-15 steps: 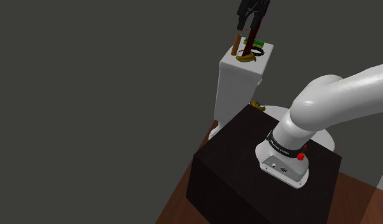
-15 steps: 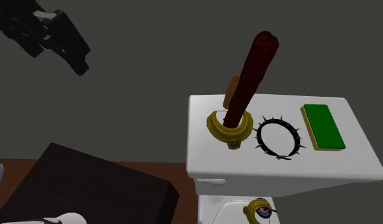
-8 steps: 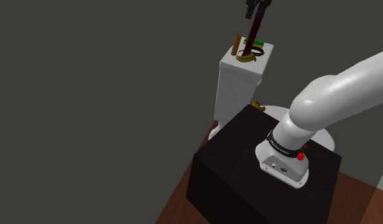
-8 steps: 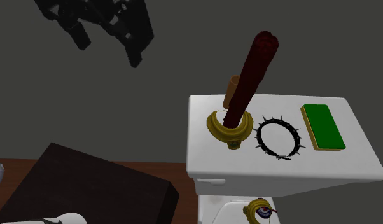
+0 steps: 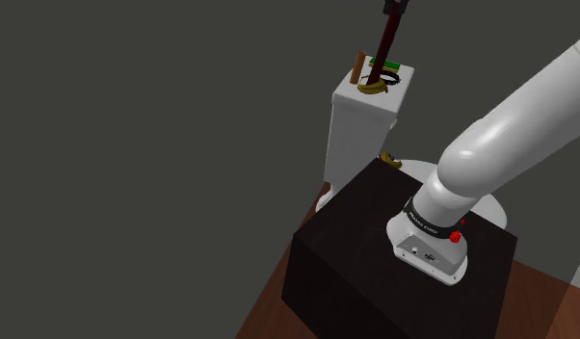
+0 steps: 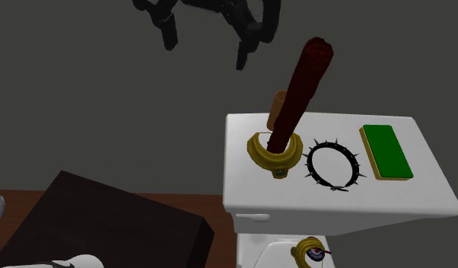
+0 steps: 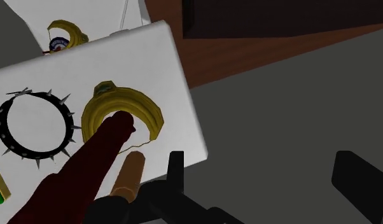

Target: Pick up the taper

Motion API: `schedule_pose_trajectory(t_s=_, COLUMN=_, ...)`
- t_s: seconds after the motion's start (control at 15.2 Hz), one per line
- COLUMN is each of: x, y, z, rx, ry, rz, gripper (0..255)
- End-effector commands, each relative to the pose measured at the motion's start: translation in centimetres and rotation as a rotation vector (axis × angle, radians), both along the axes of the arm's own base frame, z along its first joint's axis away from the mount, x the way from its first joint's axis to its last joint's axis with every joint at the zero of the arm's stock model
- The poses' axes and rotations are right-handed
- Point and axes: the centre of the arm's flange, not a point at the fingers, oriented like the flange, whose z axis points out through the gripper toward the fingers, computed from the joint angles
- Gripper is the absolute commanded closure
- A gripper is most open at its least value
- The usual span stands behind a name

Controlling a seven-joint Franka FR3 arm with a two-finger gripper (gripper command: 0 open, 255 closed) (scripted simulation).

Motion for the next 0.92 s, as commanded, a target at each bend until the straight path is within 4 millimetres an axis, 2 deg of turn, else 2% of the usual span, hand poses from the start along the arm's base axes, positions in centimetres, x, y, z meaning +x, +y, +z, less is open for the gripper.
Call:
schedule_pose_trajectory(t_s=0.0, x=1.2, y=-2.4, z=0.6, rx=-0.006, ry=0.011, rz=0.011, gripper=0)
schedule_pose_trajectory(t_s=0.59, x=5.8, y=-13.0, z=2.7, rx=-0.023, ry=0.058, rz=0.049, gripper=0)
schedule_pose_trajectory(t_s=0.86, x=5.8, y=-13.0, z=0.6, rx=-0.023, ry=0.058, rz=0.049, gripper=0)
